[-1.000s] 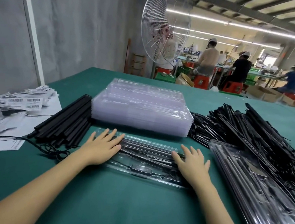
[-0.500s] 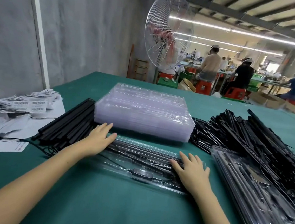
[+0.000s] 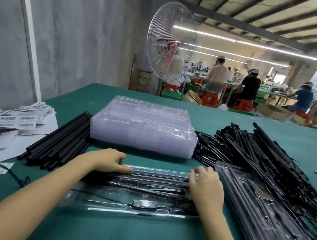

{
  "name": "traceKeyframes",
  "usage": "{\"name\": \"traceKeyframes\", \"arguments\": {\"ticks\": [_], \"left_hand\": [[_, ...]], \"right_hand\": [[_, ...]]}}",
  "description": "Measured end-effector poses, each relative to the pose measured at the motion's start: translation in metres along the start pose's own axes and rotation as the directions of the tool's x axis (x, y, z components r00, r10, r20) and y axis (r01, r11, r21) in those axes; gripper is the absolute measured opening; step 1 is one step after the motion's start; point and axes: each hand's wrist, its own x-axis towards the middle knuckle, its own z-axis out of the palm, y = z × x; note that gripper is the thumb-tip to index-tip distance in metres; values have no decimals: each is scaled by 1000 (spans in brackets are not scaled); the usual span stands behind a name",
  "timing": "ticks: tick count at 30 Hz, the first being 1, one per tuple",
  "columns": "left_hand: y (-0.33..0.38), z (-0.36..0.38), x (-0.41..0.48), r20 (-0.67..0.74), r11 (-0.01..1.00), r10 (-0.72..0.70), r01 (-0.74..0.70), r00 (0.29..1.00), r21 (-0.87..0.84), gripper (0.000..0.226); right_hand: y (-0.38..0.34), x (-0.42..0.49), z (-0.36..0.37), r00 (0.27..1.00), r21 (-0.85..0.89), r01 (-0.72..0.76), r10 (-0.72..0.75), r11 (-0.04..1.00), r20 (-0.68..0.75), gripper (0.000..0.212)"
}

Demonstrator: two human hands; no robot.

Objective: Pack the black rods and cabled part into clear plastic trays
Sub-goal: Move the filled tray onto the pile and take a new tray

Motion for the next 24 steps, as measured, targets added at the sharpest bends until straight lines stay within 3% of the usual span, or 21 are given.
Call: {"name": "traceKeyframes", "arguments": {"ticks": [3,6,11,14,19,24], "left_hand": [[-1,0,1,-27,997,-11,9,1000,-81,52],[1,-13,2,-91,992,21,-32,996,-119,46],[6,-32,-4,-142,988,31,-52,989,-146,43],[6,-48,-7,-296,961,12,-93,955,-259,37],[13,-61,-12,-365,966,37,-127,930,-226,32],[17,-67,-18,-354,963,117,-194,928,-190,59]], "right_hand": [[8,-2,-7,961,-44,-211,216,976,173,42],[14,2,-8,934,81,-246,214,966,287,41],[20,10,-13,943,586,-332,264,739,202,30],[23,14,-10,950,710,-297,274,638,151,21],[25,16,-1,945,837,-270,297,476,135,17],[28,18,3,944,877,-212,323,431,69,12]]}}
